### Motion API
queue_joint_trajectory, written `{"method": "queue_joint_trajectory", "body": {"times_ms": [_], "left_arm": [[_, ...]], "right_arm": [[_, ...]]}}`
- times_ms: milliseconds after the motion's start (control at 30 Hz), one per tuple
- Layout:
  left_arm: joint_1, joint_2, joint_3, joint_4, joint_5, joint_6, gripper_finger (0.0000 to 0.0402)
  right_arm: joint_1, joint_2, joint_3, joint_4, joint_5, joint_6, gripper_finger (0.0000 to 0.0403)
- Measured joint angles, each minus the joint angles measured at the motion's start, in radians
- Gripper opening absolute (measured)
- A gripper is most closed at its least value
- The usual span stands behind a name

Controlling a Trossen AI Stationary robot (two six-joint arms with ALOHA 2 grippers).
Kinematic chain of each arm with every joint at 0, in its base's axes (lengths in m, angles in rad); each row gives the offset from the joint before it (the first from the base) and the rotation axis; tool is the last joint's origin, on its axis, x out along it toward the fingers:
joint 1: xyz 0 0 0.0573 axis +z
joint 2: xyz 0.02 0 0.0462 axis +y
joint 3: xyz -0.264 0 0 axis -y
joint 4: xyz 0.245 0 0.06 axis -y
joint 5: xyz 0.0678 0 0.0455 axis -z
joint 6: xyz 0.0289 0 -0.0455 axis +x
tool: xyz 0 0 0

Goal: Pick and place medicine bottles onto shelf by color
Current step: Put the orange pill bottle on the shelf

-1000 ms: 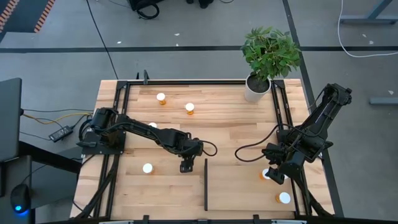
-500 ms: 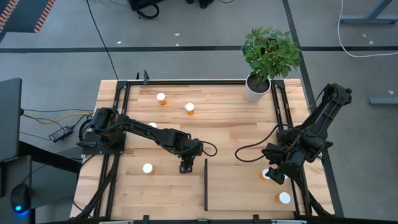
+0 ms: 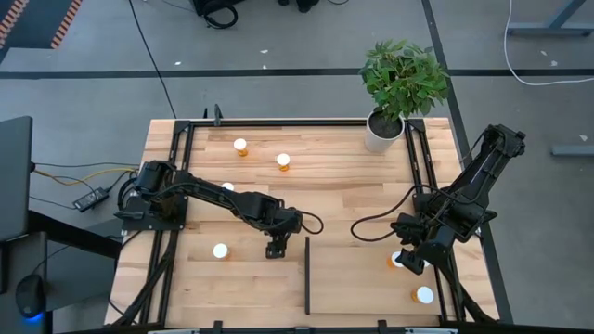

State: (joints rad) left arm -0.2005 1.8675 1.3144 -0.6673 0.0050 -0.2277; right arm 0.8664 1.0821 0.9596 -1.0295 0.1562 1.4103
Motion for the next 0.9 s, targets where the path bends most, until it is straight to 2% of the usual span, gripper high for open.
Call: {"method": "queue_joint_trajectory", "body": {"times_ms": [600, 900], "left_arm": [[0.000, 0.032, 0.000, 0.001, -0.007, 0.027, 0.0258], [0.000, 0.033, 0.002, -0.010, 0.000, 0.002, 0.0215]], "right_arm": [[0.000, 0.000, 0.000, 0.000, 0.005, 0.004, 0.0311], [0.000, 0.000, 0.001, 0.000, 0.005, 0.007, 0.0311]]}}
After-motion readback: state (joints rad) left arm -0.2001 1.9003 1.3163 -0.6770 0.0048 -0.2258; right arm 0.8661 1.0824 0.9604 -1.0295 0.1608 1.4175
